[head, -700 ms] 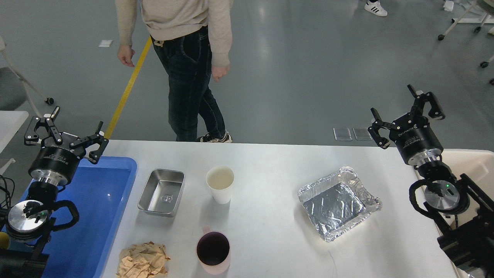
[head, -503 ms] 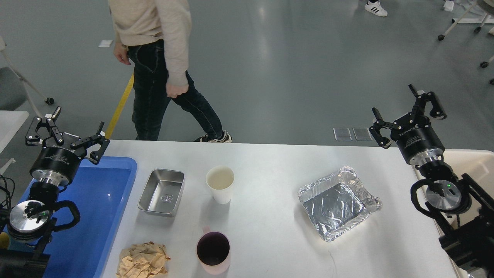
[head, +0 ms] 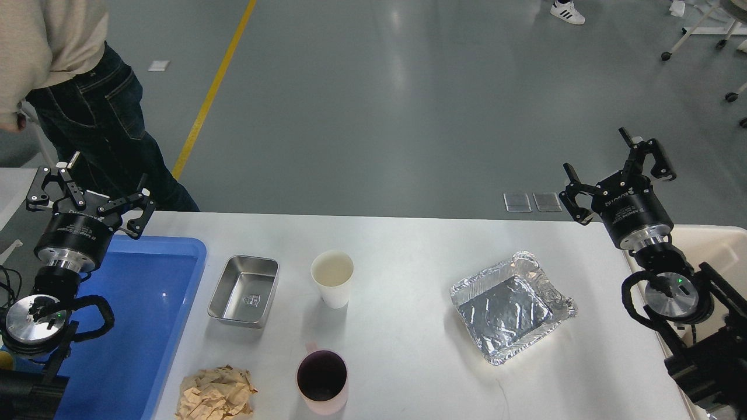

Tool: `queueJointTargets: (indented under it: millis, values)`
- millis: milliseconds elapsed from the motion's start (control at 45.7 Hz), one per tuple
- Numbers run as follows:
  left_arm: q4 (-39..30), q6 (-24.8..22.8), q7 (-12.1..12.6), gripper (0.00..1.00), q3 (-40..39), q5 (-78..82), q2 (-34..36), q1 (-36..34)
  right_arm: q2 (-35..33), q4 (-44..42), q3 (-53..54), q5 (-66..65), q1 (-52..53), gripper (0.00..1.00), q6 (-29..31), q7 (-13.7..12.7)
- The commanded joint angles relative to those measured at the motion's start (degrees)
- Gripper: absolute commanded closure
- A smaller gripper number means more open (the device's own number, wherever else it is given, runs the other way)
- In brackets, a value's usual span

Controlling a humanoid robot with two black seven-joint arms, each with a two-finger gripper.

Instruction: Tidy desktop

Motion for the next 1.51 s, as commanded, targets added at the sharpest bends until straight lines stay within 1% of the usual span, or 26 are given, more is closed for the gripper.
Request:
queueJointTargets:
  millis: [0,153,306,438,547,591,722,832,897,985,1073,1379,1488]
  values:
    - [0.1,-0.2,-2.6,0.01,0.5,0.2,0.1,-0.4,-0.1,0.1,0.0,0.0,0.1,0.00,0.0,0.0]
    - [0.1,0.0,-2.3,0.01,1.7,0.8,0.8,-0.4,-0.1,0.2,0.0,0.0,0.1,0.00,0.0,0.0]
    - [0.0,0.3,-1.3,0.01,5.9,6.3,7.9,0.2,-0.3,0.2,0.0,0.0,0.0,0.00,0.0,0.0]
    - [-0.6,0.8,0.5,0.01,10.7,6.7,12.4,0.3,-0.8,0.2,0.0,0.0,-0.1,0.00,0.0,0.0]
    - [-0.8,2.6,0.4,0.01,14.9,7.2,16.2,0.3,-1.2,0.2,0.0,0.1,-0.1,0.00,0.0,0.0]
    - [-0.9,2.6,-0.2,0.01,17.7,7.3,18.5,0.3,-1.6,0.2,0.0,0.0,0.0,0.00,0.0,0.0]
    - [-1.4,3.0,-0.5,0.01,24.9,10.8,23.6,0.4,-1.6,0.2,0.0,0.0,0.0,0.00,0.0,0.0]
    - [-4.9,5.3,-0.5,0.01,29.5,15.1,27.8,0.3,-1.6,0.1,0.0,0.0,0.0,0.00,0.0,0.0]
    - [-9.4,7.9,-0.5,0.01,32.1,16.8,30.6,0.5,-1.6,0.0,-0.1,0.0,0.0,0.00,0.0,-0.1]
    - [-16.2,11.2,-0.5,0.01,36.7,17.6,36.1,0.5,-1.8,0.0,-0.1,0.0,0.1,0.00,0.0,-0.1]
    - [-21.0,13.2,-0.5,0.01,40.2,18.0,41.2,0.5,-2.1,0.0,-0.1,0.0,0.2,0.00,0.0,-0.1]
    - [-26.4,13.6,-0.7,0.01,48.2,24.1,54.6,2.3,-2.1,0.0,-1.6,0.0,0.4,0.00,0.0,-0.3]
    - [-28.3,13.5,-2.1,0.01,49.1,26.1,58.4,2.4,-2.1,0.0,-1.7,0.0,0.5,0.00,0.0,-0.3]
